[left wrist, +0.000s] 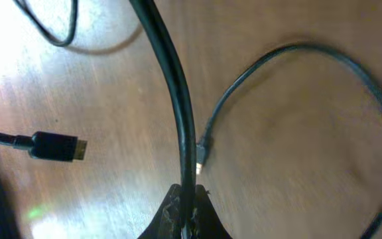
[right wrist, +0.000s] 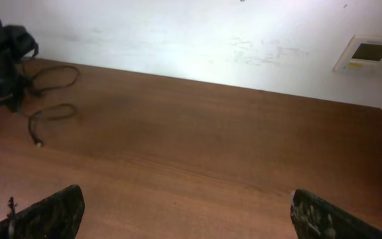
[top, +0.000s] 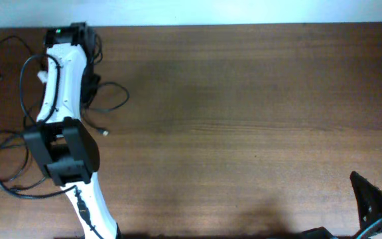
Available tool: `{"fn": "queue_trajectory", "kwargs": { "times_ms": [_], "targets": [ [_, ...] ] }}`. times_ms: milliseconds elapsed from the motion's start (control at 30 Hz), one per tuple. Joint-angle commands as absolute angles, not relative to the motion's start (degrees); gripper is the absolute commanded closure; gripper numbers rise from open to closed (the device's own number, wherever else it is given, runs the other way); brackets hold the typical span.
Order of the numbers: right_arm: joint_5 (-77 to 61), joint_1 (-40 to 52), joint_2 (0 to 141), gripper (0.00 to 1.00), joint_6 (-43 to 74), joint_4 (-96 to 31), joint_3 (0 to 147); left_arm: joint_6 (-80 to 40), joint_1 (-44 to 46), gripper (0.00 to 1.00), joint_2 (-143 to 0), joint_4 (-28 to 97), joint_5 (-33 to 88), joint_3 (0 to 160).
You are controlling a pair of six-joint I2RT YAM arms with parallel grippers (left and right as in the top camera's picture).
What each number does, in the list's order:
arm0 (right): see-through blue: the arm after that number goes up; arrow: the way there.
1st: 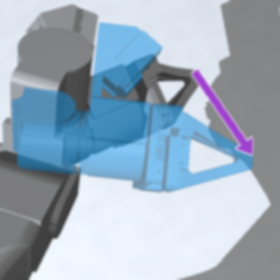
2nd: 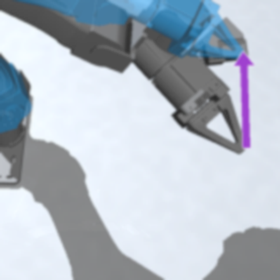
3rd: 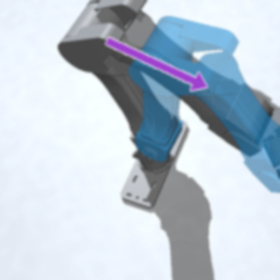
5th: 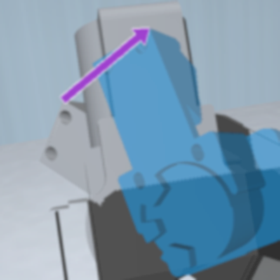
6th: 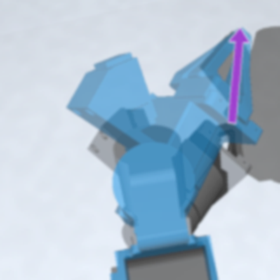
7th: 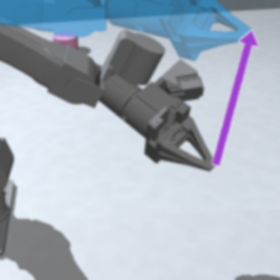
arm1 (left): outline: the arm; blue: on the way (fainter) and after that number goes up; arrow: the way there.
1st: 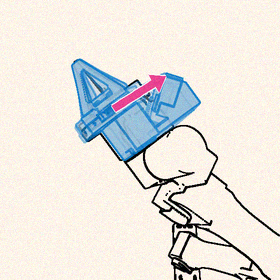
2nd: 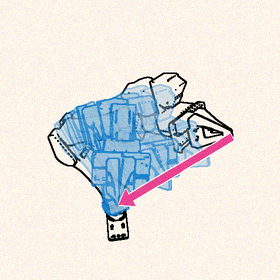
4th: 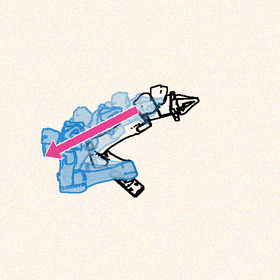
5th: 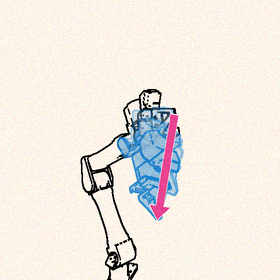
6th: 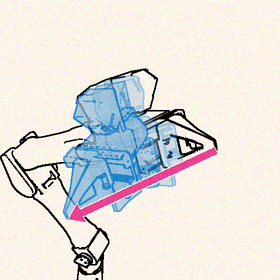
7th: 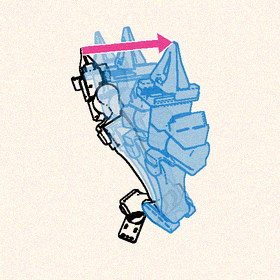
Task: Untangle cables
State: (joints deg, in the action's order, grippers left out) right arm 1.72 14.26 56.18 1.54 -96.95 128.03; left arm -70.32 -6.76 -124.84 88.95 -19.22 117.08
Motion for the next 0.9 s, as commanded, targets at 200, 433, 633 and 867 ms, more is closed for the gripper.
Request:
{"fn": "queue_trajectory", "kwargs": {
  "times_ms": [200,433,633,867],
  "targets": [
    [2.22,13.85,55.9,0.02,1.93,-97.19,128.05,-39.03,-8.14,0.01,-125.56,67.88,-8.58,101.6],
    [2.22,13.85,55.9,0.01,1.93,-97.21,128.05,-29.08,-8.16,0.01,-119.61,82.35,-1.67,118.34],
    [2.22,13.85,55.9,0.02,1.93,-97.19,128.05,-41.65,-8.16,0.0,-107.15,88.31,-16.75,118.96],
    [2.22,13.85,55.9,0.01,1.93,-97.21,128.05,-75.02,-14.04,0.11,-107.33,84.84,-21.91,90.45]
  ]
}}
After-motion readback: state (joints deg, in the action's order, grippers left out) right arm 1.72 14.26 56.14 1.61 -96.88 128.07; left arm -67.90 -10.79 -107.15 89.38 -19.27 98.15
